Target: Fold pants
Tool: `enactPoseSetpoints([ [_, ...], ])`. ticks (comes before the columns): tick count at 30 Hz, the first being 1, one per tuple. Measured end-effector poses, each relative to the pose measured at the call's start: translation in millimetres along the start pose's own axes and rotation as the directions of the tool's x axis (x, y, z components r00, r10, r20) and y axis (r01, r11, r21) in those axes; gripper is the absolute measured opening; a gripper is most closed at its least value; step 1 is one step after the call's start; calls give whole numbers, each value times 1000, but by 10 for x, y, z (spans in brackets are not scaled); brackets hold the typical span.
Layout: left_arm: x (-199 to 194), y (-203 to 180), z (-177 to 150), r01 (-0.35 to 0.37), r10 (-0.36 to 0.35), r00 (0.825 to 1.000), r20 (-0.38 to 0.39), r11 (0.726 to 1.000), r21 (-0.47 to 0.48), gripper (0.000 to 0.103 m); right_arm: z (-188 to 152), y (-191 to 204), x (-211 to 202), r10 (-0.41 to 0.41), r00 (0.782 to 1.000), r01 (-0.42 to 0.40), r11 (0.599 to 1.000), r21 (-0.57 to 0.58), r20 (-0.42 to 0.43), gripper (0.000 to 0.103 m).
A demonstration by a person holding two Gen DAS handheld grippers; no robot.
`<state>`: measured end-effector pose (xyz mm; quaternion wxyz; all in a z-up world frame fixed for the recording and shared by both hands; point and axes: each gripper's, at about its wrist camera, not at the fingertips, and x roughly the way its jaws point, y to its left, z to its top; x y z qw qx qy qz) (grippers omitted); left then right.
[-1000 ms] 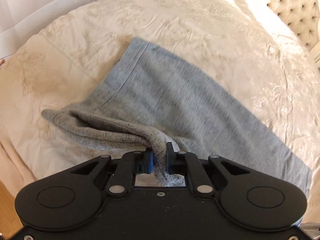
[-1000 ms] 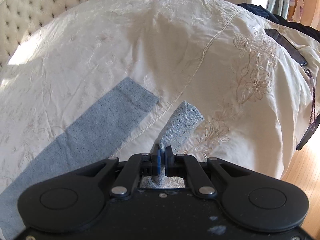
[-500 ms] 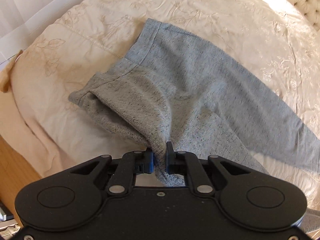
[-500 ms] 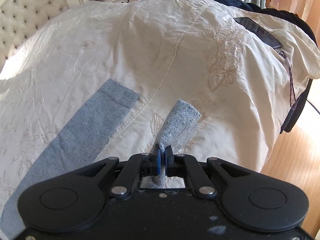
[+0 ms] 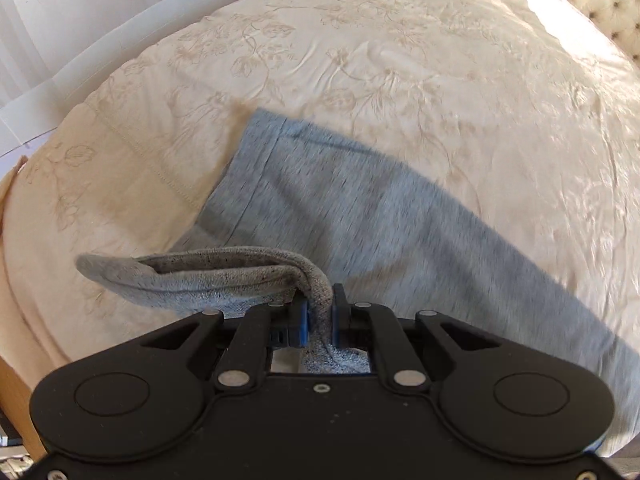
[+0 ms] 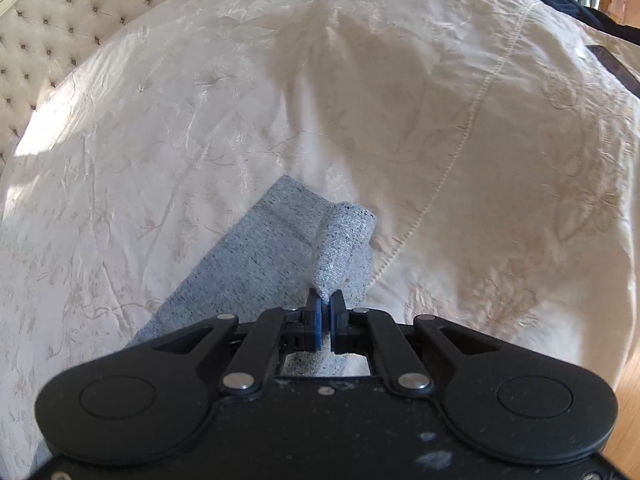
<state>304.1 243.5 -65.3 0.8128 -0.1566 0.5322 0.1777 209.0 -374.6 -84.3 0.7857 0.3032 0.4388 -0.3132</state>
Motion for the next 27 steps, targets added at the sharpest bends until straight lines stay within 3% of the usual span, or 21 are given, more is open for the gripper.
enactPoseSetpoints([
  [7, 584, -426, 306, -56, 56, 998, -1, 997, -53, 14, 300, 269, 693, 4, 999, -2, 999, 49, -39, 4],
  [17, 1033, -694, 468, -131, 131, 991, -5, 988, -82, 14, 504, 583, 1143, -4, 998, 6, 999, 32, -65, 4],
  [22, 929, -714, 402, -113, 115, 993, 25, 991, -72, 14, 497, 473, 834, 7, 1000, -6, 999, 33, -13, 4],
  [27, 581, -660, 183, -76, 77, 994, 74, 997, -24, 14, 280, 127, 76, -12, 996, 6, 998, 67, 92, 4],
])
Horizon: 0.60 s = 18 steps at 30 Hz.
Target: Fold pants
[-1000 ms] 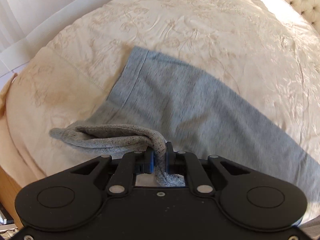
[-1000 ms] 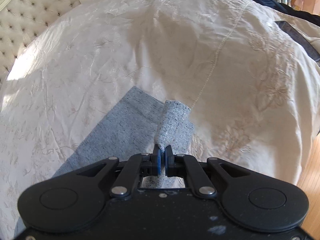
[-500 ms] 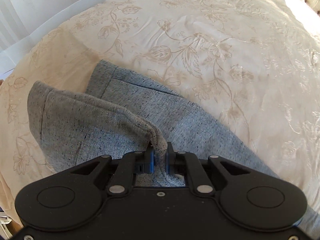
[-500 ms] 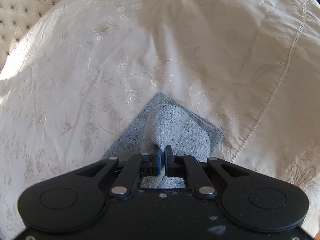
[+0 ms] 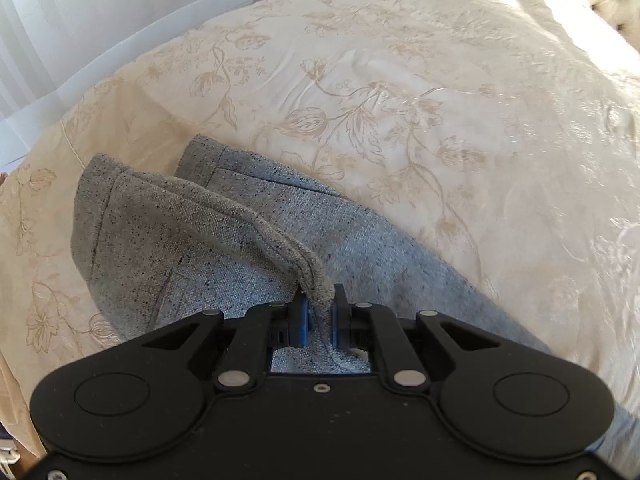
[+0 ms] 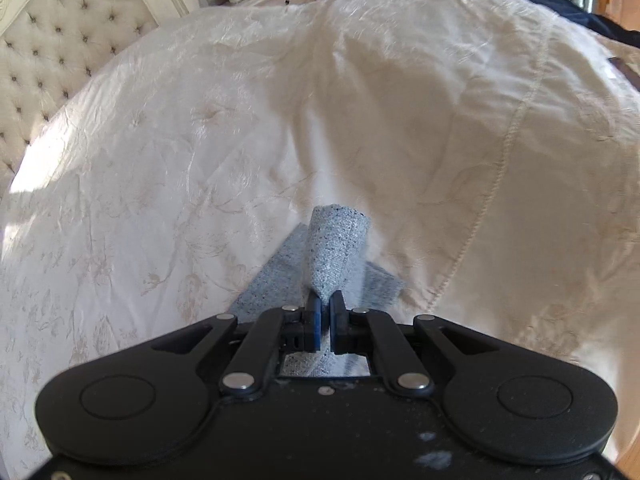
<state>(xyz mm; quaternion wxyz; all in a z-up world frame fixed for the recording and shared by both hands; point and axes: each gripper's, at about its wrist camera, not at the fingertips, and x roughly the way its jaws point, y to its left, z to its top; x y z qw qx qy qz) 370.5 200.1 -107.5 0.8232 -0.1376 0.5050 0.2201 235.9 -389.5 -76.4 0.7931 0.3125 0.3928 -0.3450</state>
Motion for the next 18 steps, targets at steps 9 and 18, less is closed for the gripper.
enactPoseSetpoints([
  [9, -298, 184, -21, 41, -41, 999, 5, 999, -16, 14, -141, -62, -554, -122, 991, 120, 992, 45, 63, 5],
  [18, 586, -154, 245, -26, 21, 994, -107, 999, -47, 14, 1, 636, 937, -160, 986, 159, 987, -15, -40, 5],
])
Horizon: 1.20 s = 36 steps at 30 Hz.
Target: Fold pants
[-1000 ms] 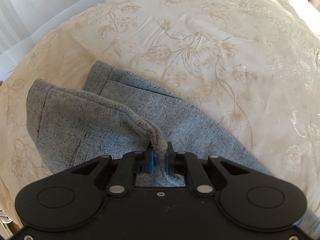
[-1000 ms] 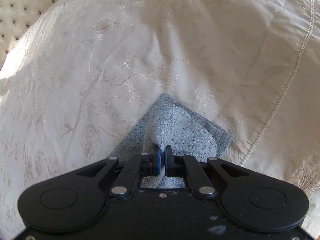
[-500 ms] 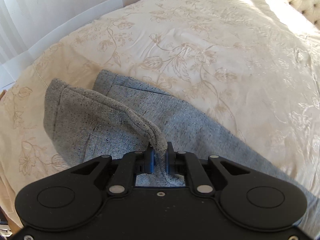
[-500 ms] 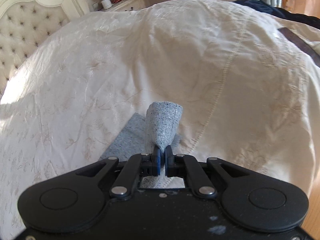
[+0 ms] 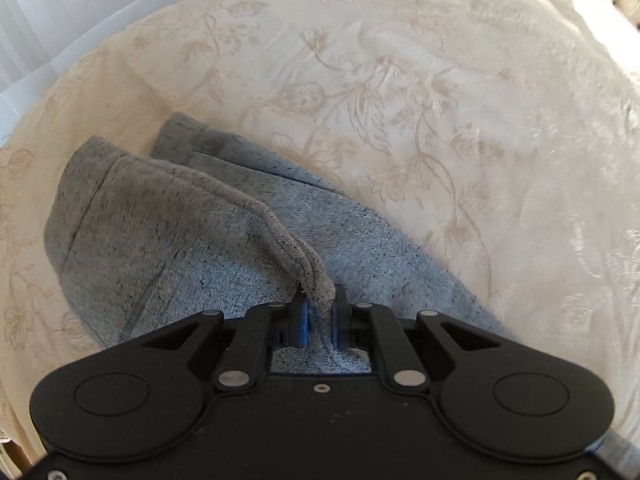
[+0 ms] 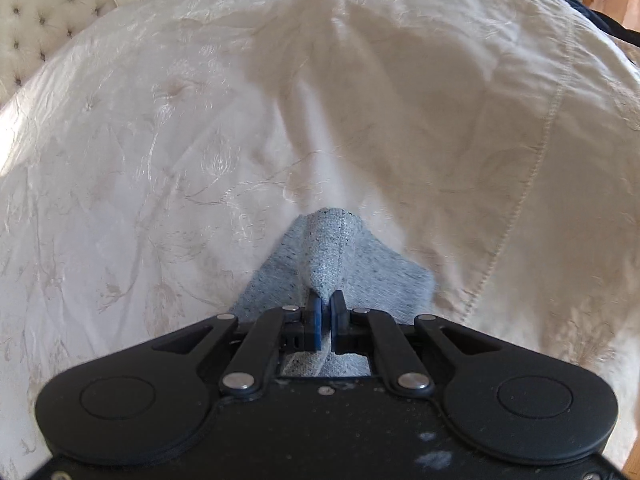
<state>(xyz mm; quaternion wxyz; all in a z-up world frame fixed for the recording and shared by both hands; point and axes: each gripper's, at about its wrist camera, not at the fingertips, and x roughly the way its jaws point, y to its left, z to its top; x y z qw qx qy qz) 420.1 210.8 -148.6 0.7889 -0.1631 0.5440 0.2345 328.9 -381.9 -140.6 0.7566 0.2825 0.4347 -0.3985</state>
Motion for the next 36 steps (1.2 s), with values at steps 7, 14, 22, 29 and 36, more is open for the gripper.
enactPoseSetpoints([
  [7, 200, -94, 61, -51, 51, 999, -14, 999, 16, 14, 6, 360, 370, -18, 1000, 16, 992, -129, -15, 5],
  [14, 296, -101, 156, -51, 51, 998, -41, 999, 11, 18, 117, 399, 576, 57, 996, -63, 993, -96, -62, 17],
  [22, 248, -124, 147, -27, 28, 999, -18, 998, 62, 26, 354, -39, 212, 225, 974, -227, 972, -66, -26, 27],
  [29, 221, -172, 154, -44, 41, 999, 28, 994, 99, 26, 201, -718, -44, 218, 975, -222, 967, -123, -42, 30],
  [36, 197, -241, 213, -118, 109, 989, 97, 988, 97, 31, -71, -1016, 106, 181, 981, -190, 968, -167, -66, 30],
])
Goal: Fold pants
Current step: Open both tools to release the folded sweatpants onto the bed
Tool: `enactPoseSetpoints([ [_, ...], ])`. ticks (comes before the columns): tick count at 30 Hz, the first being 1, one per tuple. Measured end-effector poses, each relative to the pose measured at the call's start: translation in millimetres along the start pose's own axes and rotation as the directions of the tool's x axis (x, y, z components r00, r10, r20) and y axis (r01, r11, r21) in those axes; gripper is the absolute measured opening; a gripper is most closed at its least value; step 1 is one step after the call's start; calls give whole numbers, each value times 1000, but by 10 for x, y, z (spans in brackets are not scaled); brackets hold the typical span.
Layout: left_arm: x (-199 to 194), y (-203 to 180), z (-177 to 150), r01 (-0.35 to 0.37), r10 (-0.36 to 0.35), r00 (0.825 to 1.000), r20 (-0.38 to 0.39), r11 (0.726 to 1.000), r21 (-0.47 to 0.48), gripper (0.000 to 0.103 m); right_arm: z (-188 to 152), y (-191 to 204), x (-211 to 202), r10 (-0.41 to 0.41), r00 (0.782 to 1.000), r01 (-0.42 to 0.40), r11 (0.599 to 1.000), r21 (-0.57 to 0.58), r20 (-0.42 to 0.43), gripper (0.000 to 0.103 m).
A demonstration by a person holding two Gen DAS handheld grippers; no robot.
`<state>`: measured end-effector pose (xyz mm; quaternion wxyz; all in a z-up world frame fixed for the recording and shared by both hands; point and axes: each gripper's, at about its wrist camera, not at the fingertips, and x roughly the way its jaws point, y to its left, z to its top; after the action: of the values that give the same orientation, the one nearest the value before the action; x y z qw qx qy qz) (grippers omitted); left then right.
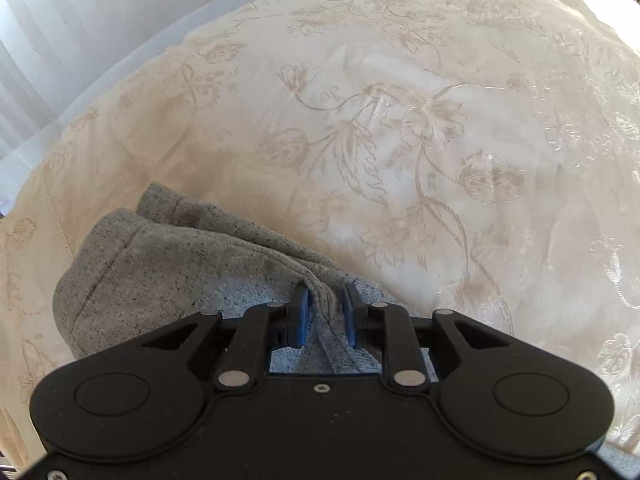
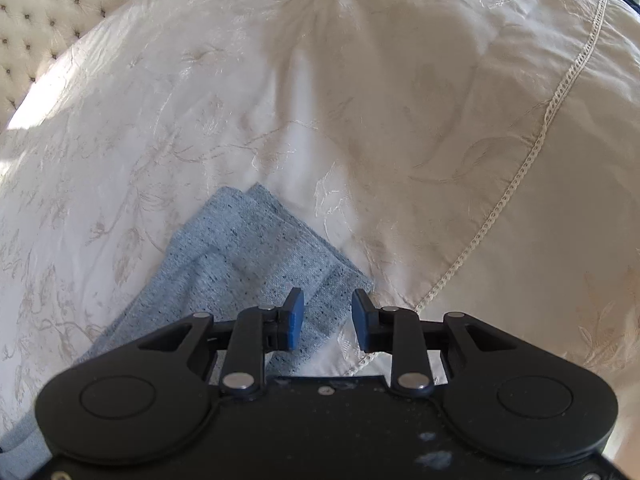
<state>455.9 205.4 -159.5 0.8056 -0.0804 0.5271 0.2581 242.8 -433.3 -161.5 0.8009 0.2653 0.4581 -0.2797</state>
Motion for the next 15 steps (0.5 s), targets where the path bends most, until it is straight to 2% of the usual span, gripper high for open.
enactPoseSetpoints([
  [2, -42, -71, -11, -39, 38, 999, 18, 998, 45, 31, -20, 38, 61, 4, 1000, -3, 999, -46, 8, 30],
  [4, -175, -111, -43, -96, 89, 990, 106, 993, 66, 31, -19, 78, 135, 10, 1000, -10, 997, -79, 8, 29],
  [6, -351, -133, -47, -183, 164, 959, 233, 981, 65, 31, 4, 111, 238, 13, 1000, -13, 996, -93, -5, 29],
  [7, -413, -137, -26, -200, 176, 949, 262, 978, 68, 31, 26, 144, 311, 15, 1000, -16, 995, -98, -10, 29],
  [11, -589, -157, 43, -157, 130, 962, 242, 983, 99, 31, 86, 333, 411, 73, 997, -72, 983, -169, -2, 29],
  [13, -739, -232, -28, -125, 90, 967, 239, 983, 137, 31, 84, 411, 358, 123, 992, -116, 970, -215, 19, 29],
  [15, -883, -325, -171, -80, 38, 976, 216, 979, 189, 31, 63, 409, 285, 124, 992, -114, 967, -227, 33, 27],
])
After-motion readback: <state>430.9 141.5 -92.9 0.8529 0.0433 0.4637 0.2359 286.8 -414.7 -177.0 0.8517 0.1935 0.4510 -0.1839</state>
